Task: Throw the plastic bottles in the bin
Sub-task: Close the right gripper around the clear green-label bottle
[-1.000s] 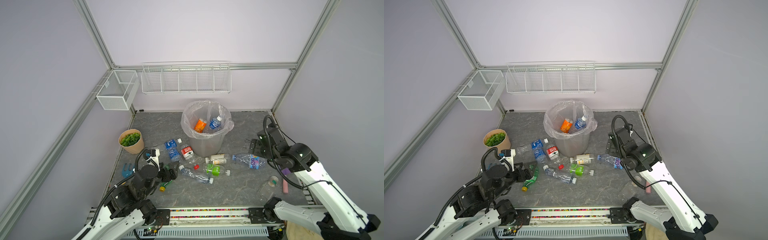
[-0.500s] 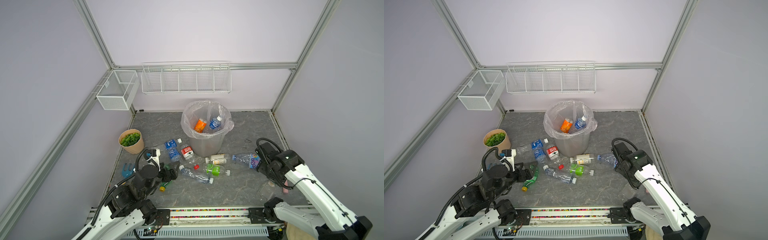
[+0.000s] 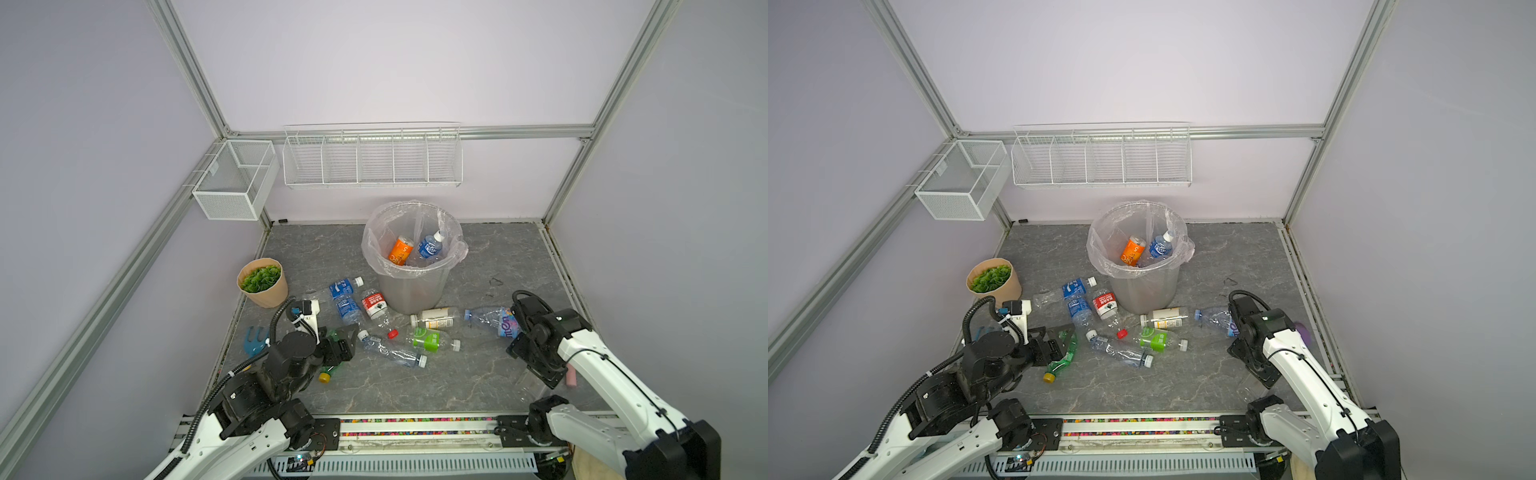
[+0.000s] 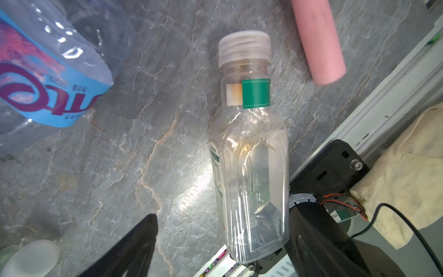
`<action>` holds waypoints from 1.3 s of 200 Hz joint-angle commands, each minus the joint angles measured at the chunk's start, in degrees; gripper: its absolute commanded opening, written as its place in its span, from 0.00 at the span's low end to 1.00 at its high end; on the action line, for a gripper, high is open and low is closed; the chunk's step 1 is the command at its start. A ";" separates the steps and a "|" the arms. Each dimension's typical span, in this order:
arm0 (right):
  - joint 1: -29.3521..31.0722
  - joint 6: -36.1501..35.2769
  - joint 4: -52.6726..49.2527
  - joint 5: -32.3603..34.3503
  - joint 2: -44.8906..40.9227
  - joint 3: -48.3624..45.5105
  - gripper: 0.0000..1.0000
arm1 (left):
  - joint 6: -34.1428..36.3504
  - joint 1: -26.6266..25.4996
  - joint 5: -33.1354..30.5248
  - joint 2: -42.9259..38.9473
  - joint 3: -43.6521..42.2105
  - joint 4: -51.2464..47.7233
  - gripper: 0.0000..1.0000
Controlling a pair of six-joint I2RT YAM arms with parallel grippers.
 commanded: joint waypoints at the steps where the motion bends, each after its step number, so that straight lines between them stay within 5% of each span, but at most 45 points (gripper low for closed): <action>1: -0.58 0.47 2.71 -0.83 1.72 -1.81 0.89 | -0.44 0.18 -0.58 -0.66 -0.58 -1.60 0.95; 116: -0.89 -4.33 18.77 -9.56 14.25 -5.90 0.90 | -0.79 0.14 -0.57 -0.49 -1.86 -1.32 0.95; 200: -1.51 -4.67 24.63 -9.88 5.37 -10.64 1.00 | -0.70 0.19 -0.63 -0.25 -2.63 -0.64 0.95; 260: -1.62 -4.61 22.00 -8.74 2.75 -10.36 0.78 | -0.67 0.11 -0.64 -0.32 -2.61 -0.45 0.95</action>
